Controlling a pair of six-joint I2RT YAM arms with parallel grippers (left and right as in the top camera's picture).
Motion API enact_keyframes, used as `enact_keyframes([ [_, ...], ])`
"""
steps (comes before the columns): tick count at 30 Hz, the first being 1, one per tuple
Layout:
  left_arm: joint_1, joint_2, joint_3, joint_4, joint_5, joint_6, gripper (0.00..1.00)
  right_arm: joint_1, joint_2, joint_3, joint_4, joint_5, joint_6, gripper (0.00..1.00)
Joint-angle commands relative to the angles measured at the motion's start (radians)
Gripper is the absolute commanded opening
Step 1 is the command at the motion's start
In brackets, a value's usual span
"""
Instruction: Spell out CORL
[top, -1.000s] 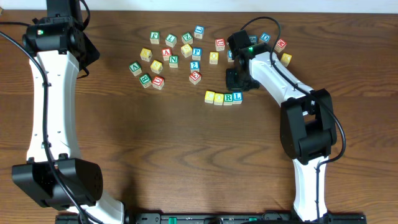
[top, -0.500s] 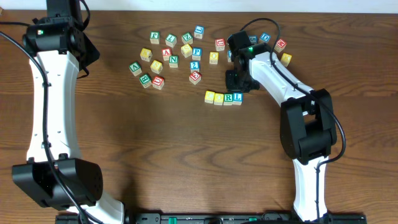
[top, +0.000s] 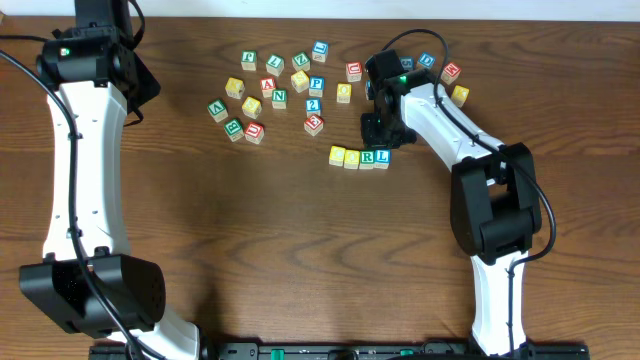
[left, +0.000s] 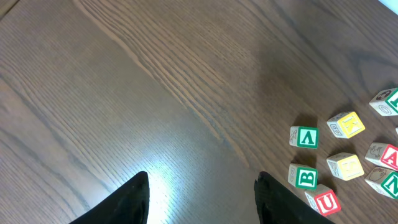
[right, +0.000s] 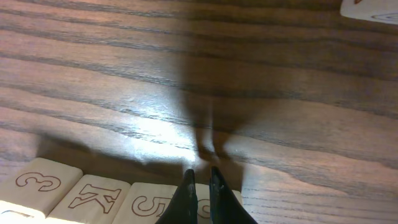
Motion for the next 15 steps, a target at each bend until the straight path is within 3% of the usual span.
enact_keyframes([
  [1, 0.000, 0.015, -0.015, -0.001, -0.003, -0.009, 0.54, 0.010, -0.021, -0.006, 0.002, -0.010, -0.019, 0.03],
  [15, 0.000, 0.015, -0.015, -0.001, -0.003, -0.009, 0.53, 0.029, -0.021, -0.006, 0.014, -0.029, -0.034, 0.03],
])
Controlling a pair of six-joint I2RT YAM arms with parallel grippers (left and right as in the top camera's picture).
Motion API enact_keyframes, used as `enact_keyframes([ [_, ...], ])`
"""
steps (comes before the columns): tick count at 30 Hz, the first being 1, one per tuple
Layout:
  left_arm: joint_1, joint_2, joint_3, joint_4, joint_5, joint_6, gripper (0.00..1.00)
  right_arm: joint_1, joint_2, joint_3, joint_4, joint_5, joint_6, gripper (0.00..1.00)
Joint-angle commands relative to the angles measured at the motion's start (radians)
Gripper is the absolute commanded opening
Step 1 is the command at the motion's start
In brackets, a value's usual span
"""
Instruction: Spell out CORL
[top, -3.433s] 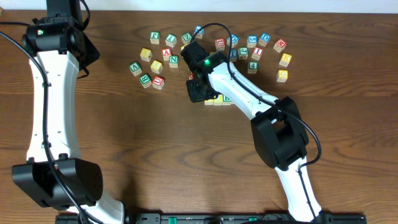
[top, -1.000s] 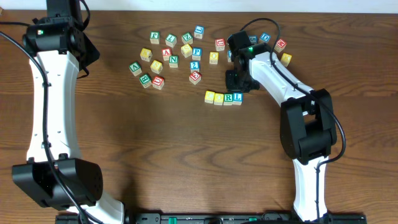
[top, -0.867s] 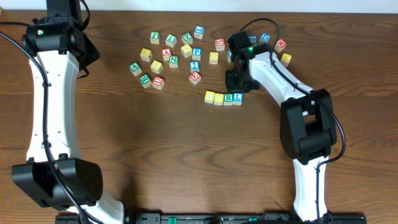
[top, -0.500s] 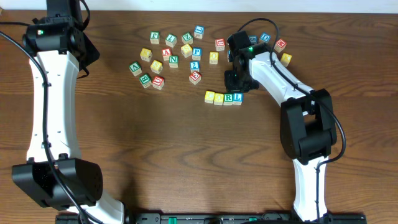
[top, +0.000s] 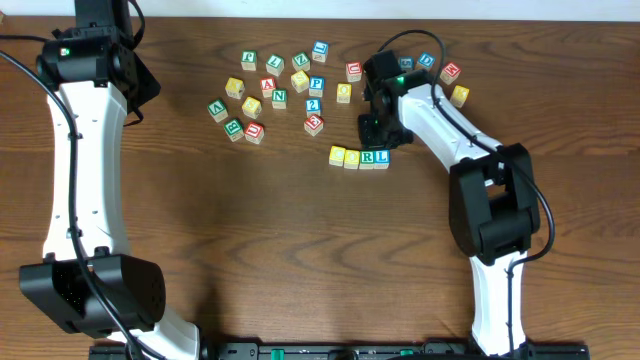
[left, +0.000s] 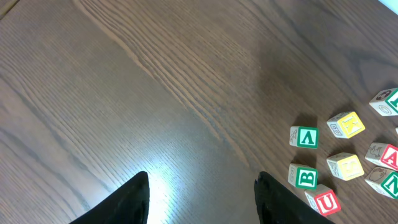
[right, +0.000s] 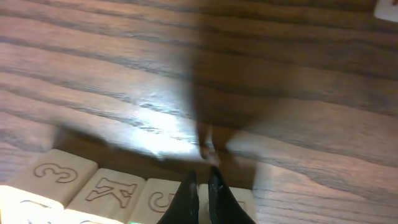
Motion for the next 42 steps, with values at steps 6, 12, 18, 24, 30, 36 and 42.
enact_keyframes([
  [6, 0.000, 0.015, -0.015, -0.001, -0.003, -0.009, 0.54, 0.010, -0.021, -0.006, 0.039, -0.006, -0.013, 0.06],
  [12, 0.000, 0.015, -0.015, -0.001, -0.003, -0.009, 0.54, -0.002, -0.021, 0.067, 0.067, -0.019, -0.013, 0.09],
  [18, 0.000, 0.015, -0.015, -0.001, -0.003, -0.009, 0.53, 0.055, -0.019, 0.068, 0.151, -0.081, 0.008, 0.10],
  [24, 0.000, 0.015, -0.015, -0.001, -0.003, -0.009, 0.54, 0.125, 0.010, 0.068, 0.171, -0.007, 0.100, 0.11],
  [30, 0.000, 0.015, -0.015, -0.001, -0.003, -0.009, 0.54, 0.149, 0.035, 0.068, 0.172, 0.021, 0.157, 0.08],
  [36, 0.000, 0.015, -0.015, -0.001, -0.003, -0.009, 0.54, 0.152, 0.053, 0.068, 0.173, 0.024, 0.193, 0.05],
  [42, 0.000, 0.015, -0.015, -0.001, -0.003, -0.009, 0.54, 0.154, 0.071, 0.067, 0.174, 0.022, 0.202, 0.04],
])
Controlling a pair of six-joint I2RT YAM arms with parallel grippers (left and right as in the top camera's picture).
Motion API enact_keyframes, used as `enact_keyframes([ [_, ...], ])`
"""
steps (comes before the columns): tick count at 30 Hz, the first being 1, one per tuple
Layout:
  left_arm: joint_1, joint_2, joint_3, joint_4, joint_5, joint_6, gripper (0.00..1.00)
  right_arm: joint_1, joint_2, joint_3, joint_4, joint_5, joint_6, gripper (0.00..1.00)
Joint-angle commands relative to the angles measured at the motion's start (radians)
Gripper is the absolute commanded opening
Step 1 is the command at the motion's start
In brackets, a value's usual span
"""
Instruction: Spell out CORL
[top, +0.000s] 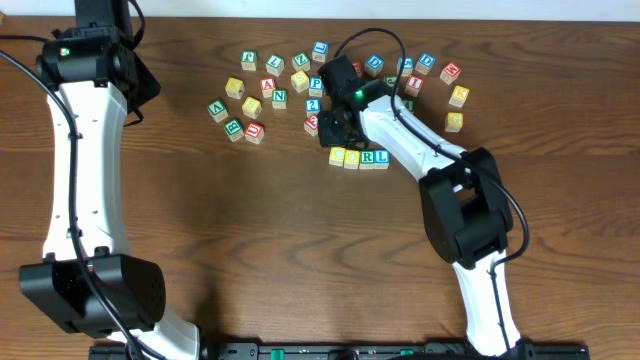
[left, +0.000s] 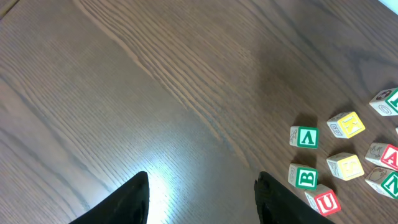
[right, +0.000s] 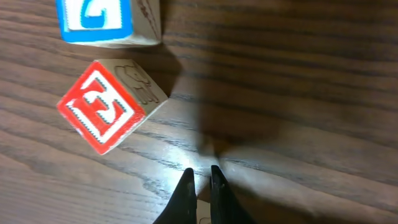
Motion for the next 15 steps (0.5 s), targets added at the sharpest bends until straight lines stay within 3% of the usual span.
enact_keyframes([
  [1, 0.000, 0.015, -0.015, -0.001, -0.003, -0.009, 0.54, 0.010, 0.020, 0.015, 0.002, 0.009, 0.022, 0.04],
  [15, 0.000, 0.015, -0.015, -0.001, -0.004, -0.009, 0.54, 0.028, 0.020, 0.015, -0.021, -0.001, -0.035, 0.02],
])
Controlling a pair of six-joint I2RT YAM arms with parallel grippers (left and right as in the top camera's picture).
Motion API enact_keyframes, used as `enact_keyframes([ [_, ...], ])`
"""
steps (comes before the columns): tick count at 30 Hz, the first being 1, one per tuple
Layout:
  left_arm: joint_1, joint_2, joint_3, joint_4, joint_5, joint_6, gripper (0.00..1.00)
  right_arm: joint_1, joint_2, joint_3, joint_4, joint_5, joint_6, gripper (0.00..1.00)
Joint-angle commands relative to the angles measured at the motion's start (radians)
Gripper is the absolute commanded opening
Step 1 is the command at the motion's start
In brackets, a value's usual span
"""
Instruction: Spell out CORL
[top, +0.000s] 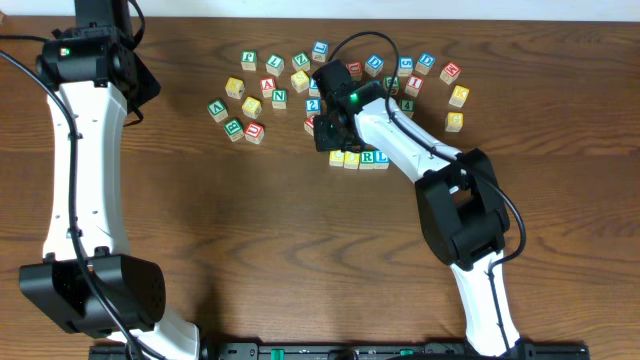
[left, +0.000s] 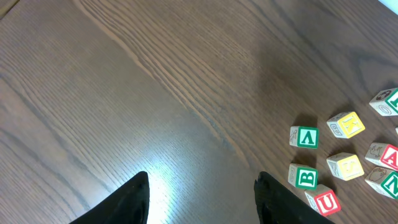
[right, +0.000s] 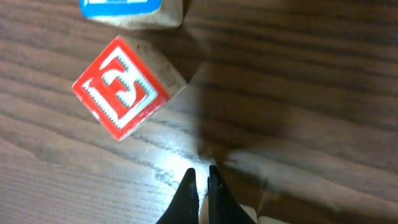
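A row of letter blocks lies mid-table: two yellow ones, a green R and a blue L. My right gripper is shut with nothing between its fingers, just beyond the row's left end. In the right wrist view its gripper points down at bare wood, with a red E block to the upper left and a pale block edge at the bottom. My left gripper stands open over bare table at the far left.
Several loose letter blocks are scattered across the back of the table, more behind the right arm. The left wrist view shows a green A, a green B and a red U at its right edge.
My right gripper, still shut, has shifted a little left, level with the row's left end. The red E block sits slightly lower and further right in its wrist view. The left arm is unchanged.
My right gripper was shut just behind the right part of the row, near R and L. It stayed there, then stood behind the row's left end beside the red E block, and is now slightly further left. The left gripper stayed open and still.
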Motion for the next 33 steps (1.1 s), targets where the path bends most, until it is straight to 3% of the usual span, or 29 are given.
enact_keyframes([
  [1, 0.000, 0.015, -0.015, -0.001, -0.003, -0.009, 0.54, 0.008, 0.019, 0.016, -0.019, 0.006, -0.022, 0.03],
  [28, 0.000, 0.015, -0.015, -0.001, -0.003, -0.009, 0.54, -0.026, 0.019, 0.019, -0.031, 0.016, 0.032, 0.04],
  [33, 0.000, 0.015, -0.015, -0.001, -0.003, -0.009, 0.54, -0.021, 0.015, 0.062, -0.030, -0.019, -0.043, 0.07],
])
